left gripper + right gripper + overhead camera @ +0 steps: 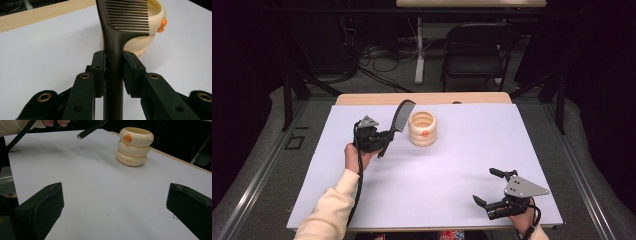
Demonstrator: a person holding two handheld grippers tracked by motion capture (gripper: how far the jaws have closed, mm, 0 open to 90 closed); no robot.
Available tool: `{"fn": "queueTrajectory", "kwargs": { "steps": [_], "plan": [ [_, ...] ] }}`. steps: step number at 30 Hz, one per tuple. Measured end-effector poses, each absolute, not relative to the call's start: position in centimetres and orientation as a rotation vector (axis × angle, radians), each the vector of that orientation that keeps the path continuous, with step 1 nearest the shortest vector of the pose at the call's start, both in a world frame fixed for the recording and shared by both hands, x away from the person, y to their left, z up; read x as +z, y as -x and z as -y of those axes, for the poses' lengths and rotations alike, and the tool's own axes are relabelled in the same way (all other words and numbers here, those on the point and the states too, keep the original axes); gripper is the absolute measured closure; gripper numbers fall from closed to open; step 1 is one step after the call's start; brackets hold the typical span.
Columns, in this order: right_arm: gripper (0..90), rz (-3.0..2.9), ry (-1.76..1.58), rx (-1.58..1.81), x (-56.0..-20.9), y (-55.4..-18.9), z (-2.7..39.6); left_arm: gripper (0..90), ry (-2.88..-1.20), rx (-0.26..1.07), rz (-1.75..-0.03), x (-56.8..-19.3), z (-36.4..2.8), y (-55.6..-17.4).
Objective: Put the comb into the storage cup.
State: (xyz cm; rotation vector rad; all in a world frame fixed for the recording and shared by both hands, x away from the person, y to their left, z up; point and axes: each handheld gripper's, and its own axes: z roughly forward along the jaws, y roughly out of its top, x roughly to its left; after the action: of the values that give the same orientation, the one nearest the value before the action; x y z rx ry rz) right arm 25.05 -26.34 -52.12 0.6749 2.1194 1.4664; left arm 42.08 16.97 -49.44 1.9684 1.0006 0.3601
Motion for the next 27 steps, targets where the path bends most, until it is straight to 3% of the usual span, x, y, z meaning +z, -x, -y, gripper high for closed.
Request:
{"fn": "queueTrajectory", "kwargs": {
  "steps": [27],
  "plan": [
    [0.6, -2.118, -0.675, 1.470, -52.1, -25.1, 26.3, 72.4, -1.906, 0.375, -0.957, -48.6, -15.2, -42.5]
  ]
}}
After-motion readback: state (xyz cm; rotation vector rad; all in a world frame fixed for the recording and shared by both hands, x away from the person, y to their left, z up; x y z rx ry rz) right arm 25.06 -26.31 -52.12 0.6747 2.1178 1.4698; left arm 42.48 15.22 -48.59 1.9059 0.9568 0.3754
